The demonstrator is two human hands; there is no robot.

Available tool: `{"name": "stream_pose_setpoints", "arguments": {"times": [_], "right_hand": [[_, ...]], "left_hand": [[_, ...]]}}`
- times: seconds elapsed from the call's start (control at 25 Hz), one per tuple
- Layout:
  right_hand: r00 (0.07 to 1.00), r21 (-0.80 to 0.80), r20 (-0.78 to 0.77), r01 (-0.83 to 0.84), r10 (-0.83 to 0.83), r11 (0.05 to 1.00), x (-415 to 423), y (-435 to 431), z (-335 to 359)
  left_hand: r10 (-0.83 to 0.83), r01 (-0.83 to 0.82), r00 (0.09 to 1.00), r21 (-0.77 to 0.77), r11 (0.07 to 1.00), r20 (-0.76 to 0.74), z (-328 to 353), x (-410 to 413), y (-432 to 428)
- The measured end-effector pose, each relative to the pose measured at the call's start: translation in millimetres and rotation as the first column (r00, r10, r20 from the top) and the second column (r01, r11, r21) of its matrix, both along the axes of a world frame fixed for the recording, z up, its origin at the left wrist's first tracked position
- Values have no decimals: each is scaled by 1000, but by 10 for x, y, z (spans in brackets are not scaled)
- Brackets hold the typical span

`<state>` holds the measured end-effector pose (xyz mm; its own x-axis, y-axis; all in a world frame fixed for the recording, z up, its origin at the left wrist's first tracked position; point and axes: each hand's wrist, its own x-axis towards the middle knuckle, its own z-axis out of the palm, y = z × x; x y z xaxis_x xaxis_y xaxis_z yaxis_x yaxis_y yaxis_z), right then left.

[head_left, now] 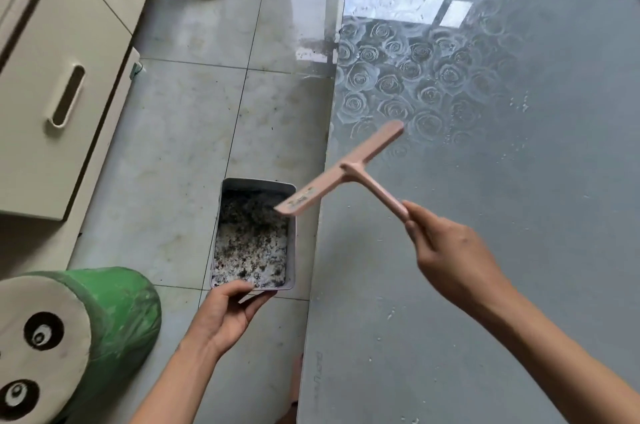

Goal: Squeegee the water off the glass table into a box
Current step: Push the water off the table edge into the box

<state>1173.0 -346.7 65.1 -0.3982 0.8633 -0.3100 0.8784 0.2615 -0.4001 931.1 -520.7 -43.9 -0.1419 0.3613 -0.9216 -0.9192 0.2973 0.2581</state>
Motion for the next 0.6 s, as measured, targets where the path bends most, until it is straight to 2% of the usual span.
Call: {"name": "stream_pose_setpoints", "arguments": {"times": [0.16, 0.28, 0.44, 0.6], "right_hand": [[990, -174, 70, 132, -121, 976, 447, 28, 331], [964, -272, 16, 260, -265, 927, 810, -26, 542], [922, -285, -25, 364, -387, 887, 1372, -51, 694], [911, -296, -13, 390, -412, 872, 2014, -17, 691]], "left_hand": [[-62, 62, 998, 22, 998, -5, 466, -117, 19], [-166, 165, 986, 52, 985, 14, 903, -53, 109], [-249, 247, 968, 65, 967, 29, 1365, 322, 244], [-304, 299, 952, 101, 949, 33, 1618, 861, 399]]}}
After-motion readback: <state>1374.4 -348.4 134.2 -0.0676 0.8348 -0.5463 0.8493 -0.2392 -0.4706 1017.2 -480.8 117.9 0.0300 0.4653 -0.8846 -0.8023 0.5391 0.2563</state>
